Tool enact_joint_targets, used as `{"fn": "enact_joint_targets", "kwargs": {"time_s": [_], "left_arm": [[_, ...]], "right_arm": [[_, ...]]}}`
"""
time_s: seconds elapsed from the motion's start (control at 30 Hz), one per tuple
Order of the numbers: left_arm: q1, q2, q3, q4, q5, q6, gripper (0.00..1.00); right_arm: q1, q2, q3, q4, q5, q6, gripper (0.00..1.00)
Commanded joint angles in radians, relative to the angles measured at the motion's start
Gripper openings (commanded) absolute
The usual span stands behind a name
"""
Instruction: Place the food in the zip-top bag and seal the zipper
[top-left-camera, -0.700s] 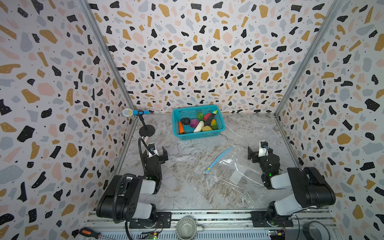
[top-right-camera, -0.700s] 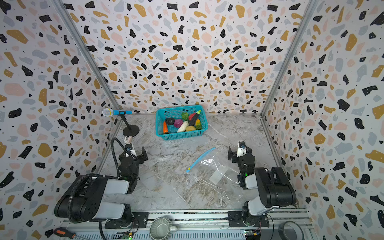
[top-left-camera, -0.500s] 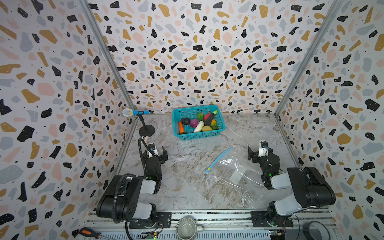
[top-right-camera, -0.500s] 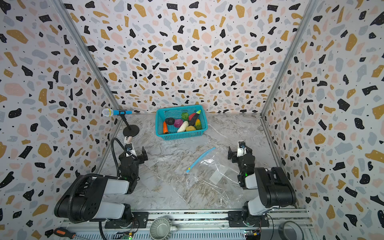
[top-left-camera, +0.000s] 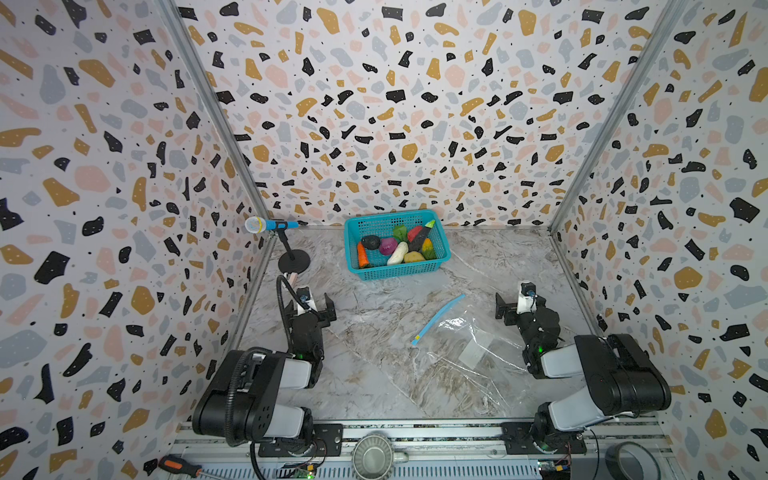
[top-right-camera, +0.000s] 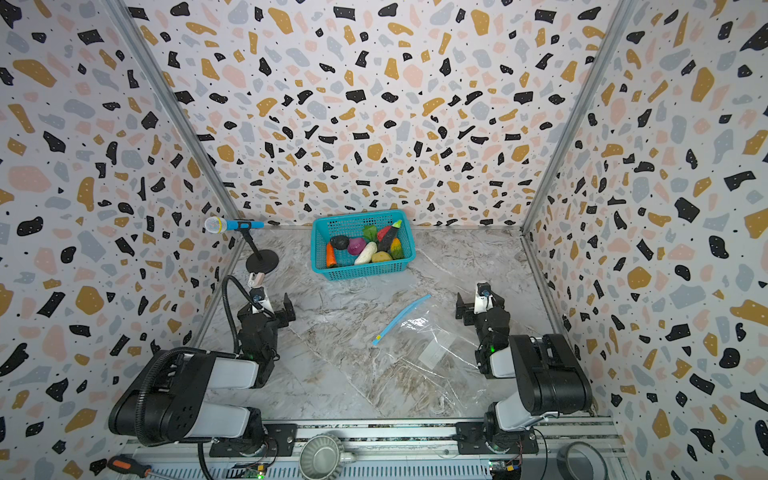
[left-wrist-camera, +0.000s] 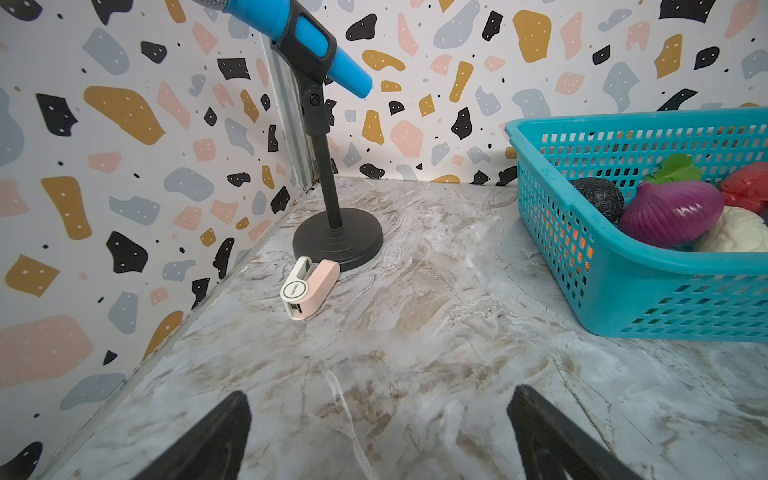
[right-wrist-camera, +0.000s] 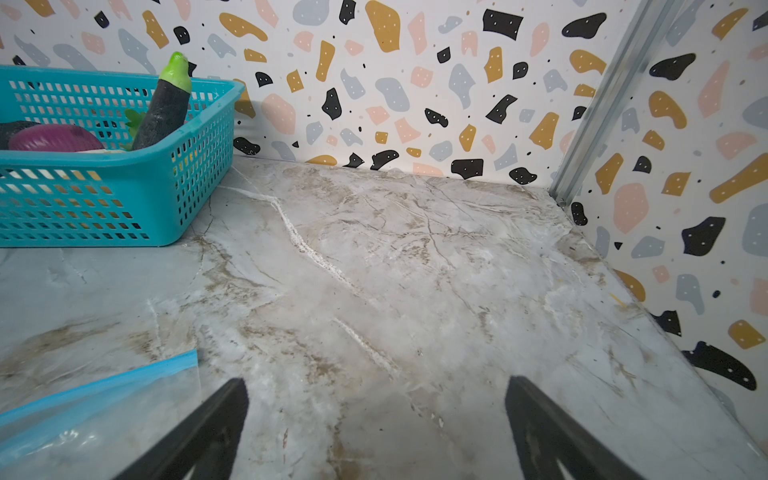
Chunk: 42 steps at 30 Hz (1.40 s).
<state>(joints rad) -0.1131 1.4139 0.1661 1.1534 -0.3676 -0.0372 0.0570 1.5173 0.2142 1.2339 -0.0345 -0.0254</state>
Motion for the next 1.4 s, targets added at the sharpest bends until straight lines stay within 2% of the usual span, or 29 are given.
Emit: {"fn": "enact_joint_targets", "kwargs": {"time_s": [0.0,0.93,1.0,1.03,1.1,1.17,1.23,1.37], "left_arm": [[0.004,-0.015,0.0,0.052,-0.008,0.006,1.0],[0.004,-0.016,-0.003,0.054,-0.007,0.007,1.0],[0.004,-0.026,-0.004,0.066,-0.034,0.001,1.0],[0.003,-0.055,0.01,0.026,-0.074,-0.012,1.0],[-0.003,-0.147,0.083,-0.193,-0.163,-0.051,0.99],[-0.003,-0.21,0.144,-0.348,-0.263,-0.111,0.99],[-0.005,-0.255,0.204,-0.498,-0.344,-0.194,1.0],[-0.005,-0.262,0.355,-0.779,-0.405,-0.348,1.0]], "right_arm": [[-0.003,-0.01,0.007,0.009,-0.004,0.007,0.99],[-0.003,-0.016,-0.001,0.019,-0.004,0.003,0.99],[0.0,-0.02,-0.005,0.021,0.002,-0.001,0.99],[0.009,-0.025,-0.008,0.03,0.031,0.007,0.99],[0.038,-0.083,0.002,-0.043,0.15,0.017,0.99],[0.047,-0.185,0.046,-0.223,0.192,0.013,0.99],[0.055,-0.267,0.124,-0.435,0.256,0.071,0.99],[0.068,-0.338,0.277,-0.735,0.278,0.206,0.99]]}}
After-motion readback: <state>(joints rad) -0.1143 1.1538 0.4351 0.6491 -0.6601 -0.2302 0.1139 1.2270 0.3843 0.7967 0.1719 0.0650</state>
